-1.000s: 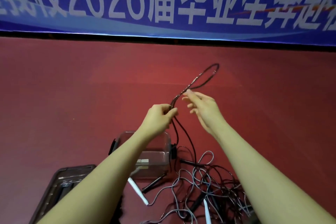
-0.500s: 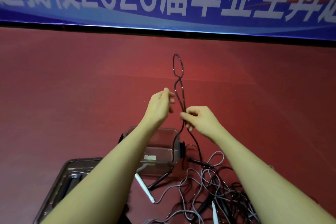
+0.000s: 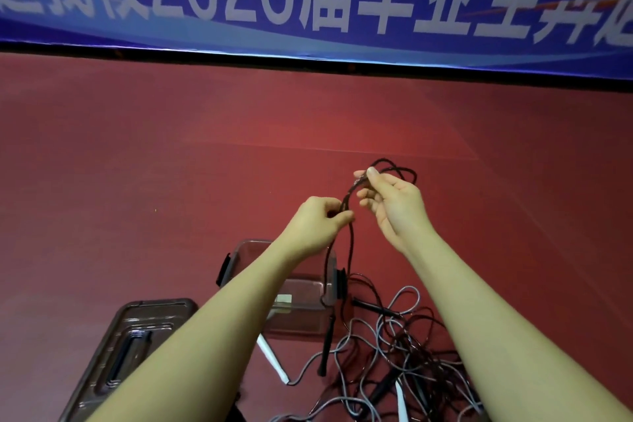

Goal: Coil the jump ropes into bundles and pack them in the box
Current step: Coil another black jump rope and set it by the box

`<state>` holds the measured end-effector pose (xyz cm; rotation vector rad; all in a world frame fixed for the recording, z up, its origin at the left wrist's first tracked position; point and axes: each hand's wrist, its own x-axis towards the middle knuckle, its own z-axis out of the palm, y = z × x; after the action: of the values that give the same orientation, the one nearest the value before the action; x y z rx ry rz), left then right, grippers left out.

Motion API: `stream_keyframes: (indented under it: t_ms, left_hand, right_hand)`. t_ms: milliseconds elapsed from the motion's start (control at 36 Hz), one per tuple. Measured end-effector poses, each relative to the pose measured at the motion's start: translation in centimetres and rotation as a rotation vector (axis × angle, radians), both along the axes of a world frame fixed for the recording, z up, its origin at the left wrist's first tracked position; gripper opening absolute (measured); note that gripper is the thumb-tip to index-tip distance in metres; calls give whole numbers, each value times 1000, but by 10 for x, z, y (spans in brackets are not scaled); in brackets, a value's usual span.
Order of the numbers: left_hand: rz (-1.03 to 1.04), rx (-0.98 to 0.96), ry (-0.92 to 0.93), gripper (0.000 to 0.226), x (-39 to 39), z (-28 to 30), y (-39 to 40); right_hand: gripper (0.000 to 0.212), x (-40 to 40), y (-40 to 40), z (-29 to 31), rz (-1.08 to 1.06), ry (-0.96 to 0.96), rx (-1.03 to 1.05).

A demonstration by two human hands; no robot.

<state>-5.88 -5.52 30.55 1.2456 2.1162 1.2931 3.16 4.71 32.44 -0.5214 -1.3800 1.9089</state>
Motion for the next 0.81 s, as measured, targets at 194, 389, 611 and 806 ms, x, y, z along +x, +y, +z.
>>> stream_keyframes:
  t_ms: [194,389,611,806]
  left_hand:
    - [147,131,-94,25,-12,9,-3]
    - [167,236,-118,24,-15,21,-4]
    - [157,122,-282,21,-25,17,-9]
    - [-167,-256,-119,20,-21,4,-22]
  right_hand:
    - [25,13,5,-20,344,-752,522]
    - [14,3,-12,-31,475,-641,518]
    - [10,-10,-16,-20,193,-368,351]
    - [11,-13,-12,-5,69,-82,-30]
